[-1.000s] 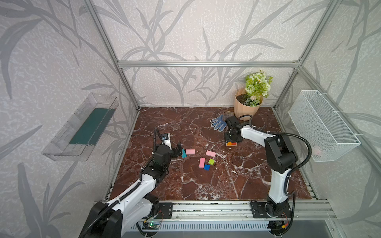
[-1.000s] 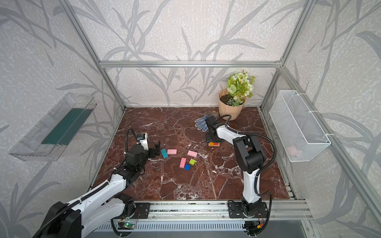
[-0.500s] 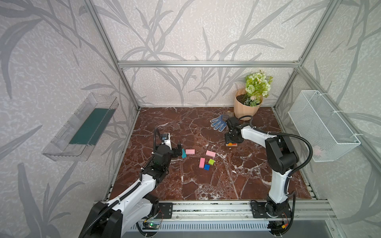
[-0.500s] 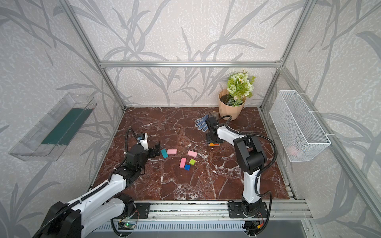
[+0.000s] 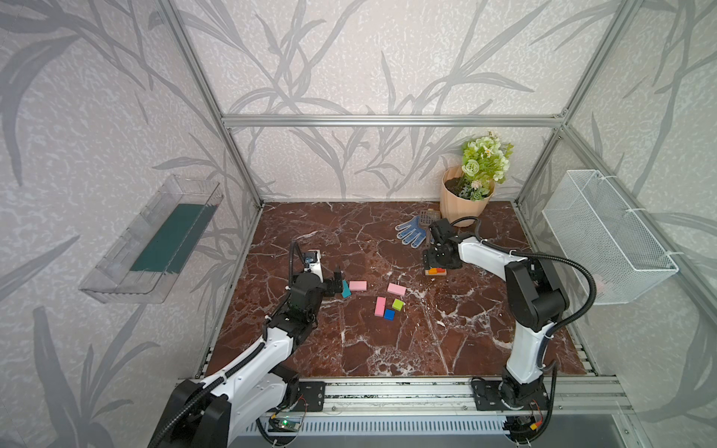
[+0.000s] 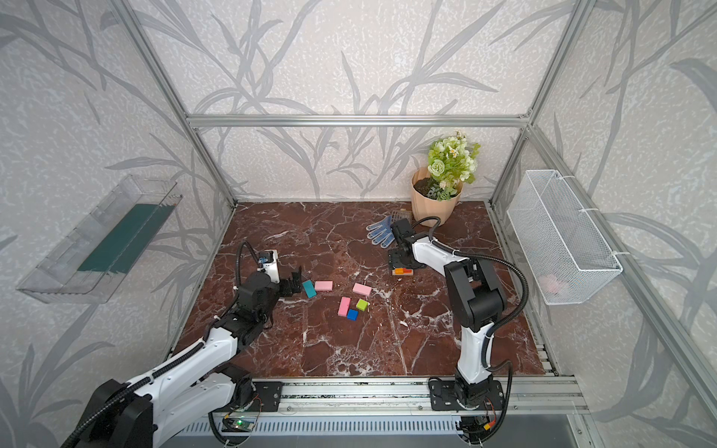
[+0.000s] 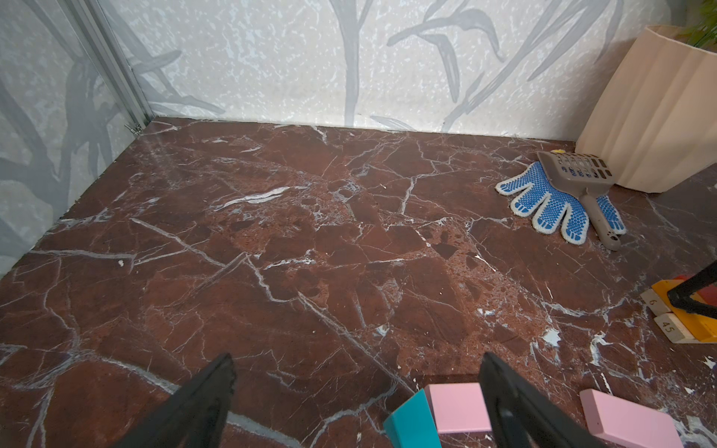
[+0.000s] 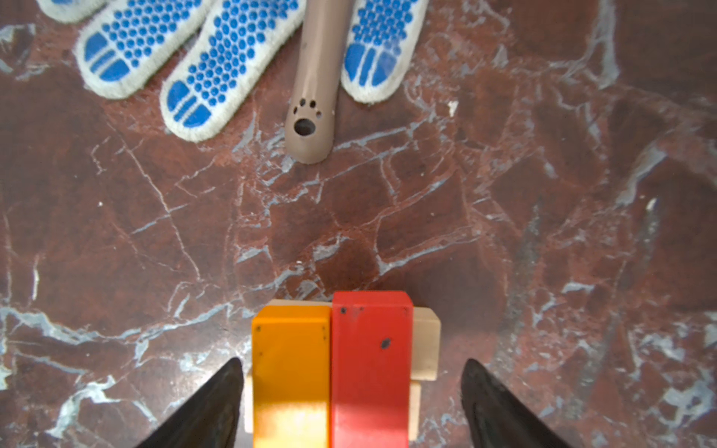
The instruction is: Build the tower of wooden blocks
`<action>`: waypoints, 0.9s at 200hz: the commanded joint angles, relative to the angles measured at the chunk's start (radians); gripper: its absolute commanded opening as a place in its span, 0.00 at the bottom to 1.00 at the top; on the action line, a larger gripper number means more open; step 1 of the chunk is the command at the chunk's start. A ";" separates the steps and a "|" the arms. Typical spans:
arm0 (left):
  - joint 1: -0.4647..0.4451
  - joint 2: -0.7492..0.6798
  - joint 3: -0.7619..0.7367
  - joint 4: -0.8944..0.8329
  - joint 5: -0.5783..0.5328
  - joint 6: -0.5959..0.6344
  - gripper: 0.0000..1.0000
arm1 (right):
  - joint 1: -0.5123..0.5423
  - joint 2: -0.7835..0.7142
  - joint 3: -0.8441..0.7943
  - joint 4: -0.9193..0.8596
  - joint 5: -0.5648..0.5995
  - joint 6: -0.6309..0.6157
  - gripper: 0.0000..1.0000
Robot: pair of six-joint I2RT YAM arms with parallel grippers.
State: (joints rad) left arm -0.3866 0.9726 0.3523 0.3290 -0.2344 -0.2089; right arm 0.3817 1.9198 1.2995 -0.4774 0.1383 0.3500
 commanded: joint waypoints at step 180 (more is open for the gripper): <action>-0.004 -0.005 -0.010 0.016 -0.006 0.014 0.99 | -0.012 0.053 0.028 0.001 -0.077 -0.035 0.95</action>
State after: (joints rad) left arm -0.3862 0.9726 0.3523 0.3290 -0.2340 -0.2089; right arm 0.3729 1.9549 1.2911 -0.4477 0.0662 0.3229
